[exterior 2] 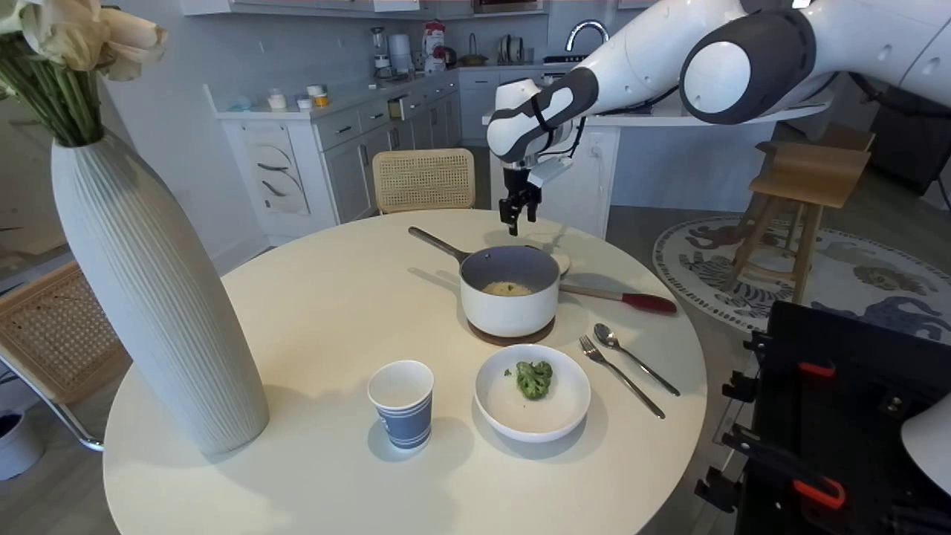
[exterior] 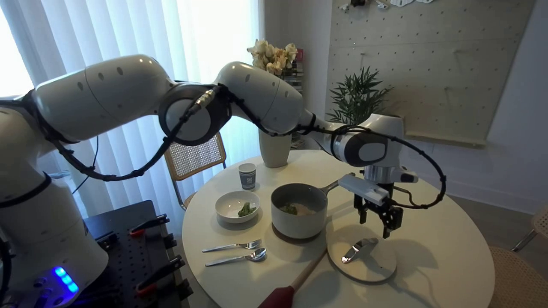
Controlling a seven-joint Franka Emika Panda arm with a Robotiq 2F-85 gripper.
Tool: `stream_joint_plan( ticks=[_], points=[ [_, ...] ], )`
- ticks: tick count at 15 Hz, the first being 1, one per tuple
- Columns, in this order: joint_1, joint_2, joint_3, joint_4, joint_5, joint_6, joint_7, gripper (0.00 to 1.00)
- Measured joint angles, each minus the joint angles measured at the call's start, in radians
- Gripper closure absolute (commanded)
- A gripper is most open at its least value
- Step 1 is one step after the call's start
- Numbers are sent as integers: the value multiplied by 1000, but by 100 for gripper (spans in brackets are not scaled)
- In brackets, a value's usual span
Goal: Uncover the white pot
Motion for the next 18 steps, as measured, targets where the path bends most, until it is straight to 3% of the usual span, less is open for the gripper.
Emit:
stream_joint_plan(
  ticks=[4, 10, 18],
  points=[
    [19, -44, 9, 8, 0, -46, 0, 0],
    [108, -171, 6, -22, -14, -177, 14, 0],
    [279, -443, -4, -257, -70, -311, 170, 0]
  ],
)
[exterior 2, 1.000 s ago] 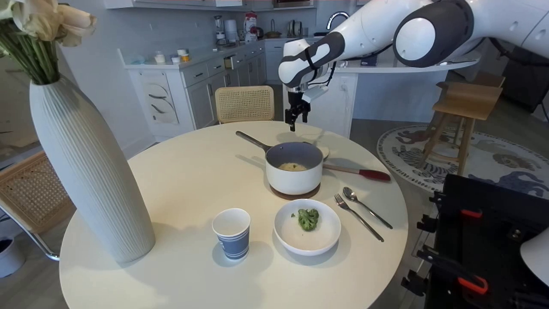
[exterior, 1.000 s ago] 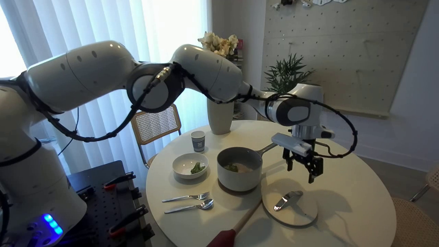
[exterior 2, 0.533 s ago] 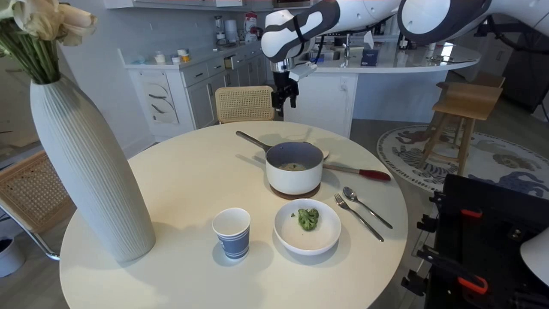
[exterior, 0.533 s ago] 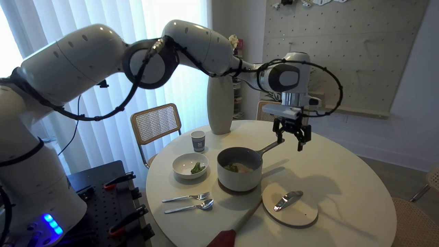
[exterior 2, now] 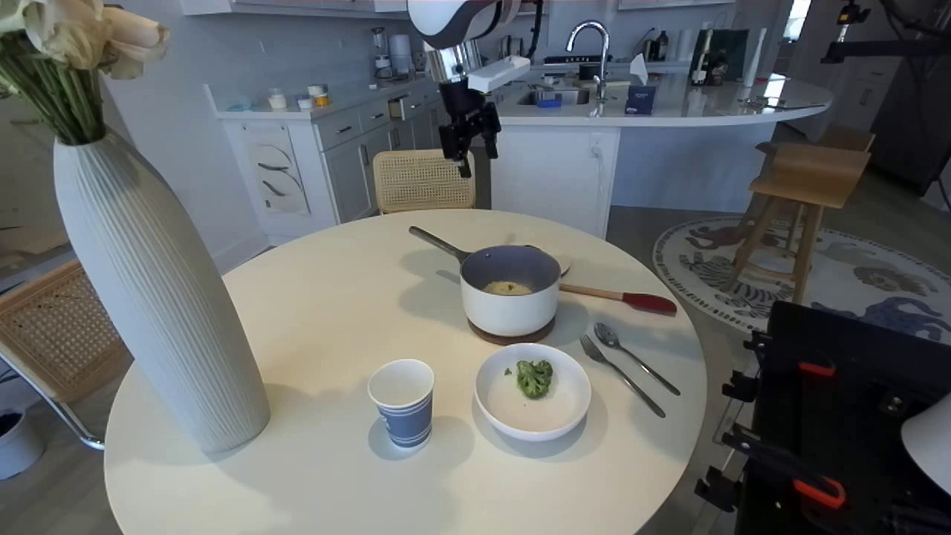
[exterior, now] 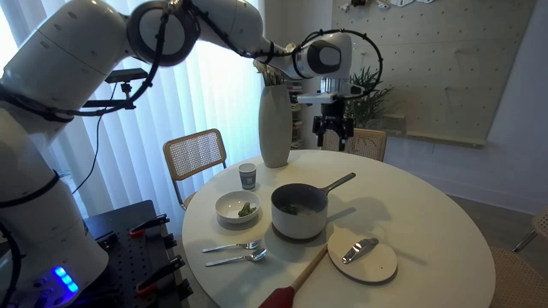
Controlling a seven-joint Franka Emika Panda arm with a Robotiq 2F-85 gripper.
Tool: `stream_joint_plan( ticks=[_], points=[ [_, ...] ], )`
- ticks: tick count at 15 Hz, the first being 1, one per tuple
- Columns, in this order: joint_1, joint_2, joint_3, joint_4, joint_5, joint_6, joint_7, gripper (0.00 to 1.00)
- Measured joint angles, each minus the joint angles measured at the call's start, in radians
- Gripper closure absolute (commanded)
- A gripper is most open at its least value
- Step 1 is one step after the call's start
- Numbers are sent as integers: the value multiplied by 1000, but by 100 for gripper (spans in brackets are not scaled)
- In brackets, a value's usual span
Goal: Uncover the white pot
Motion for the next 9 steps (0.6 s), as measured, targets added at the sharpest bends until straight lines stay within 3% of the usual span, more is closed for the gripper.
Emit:
stream_joint_plan(
  ticks=[6, 9],
  points=[
    [128, -243, 10, -265, -56, -30, 150, 0],
    [145, -293, 10, -329, -61, -31, 166, 0]
  ],
)
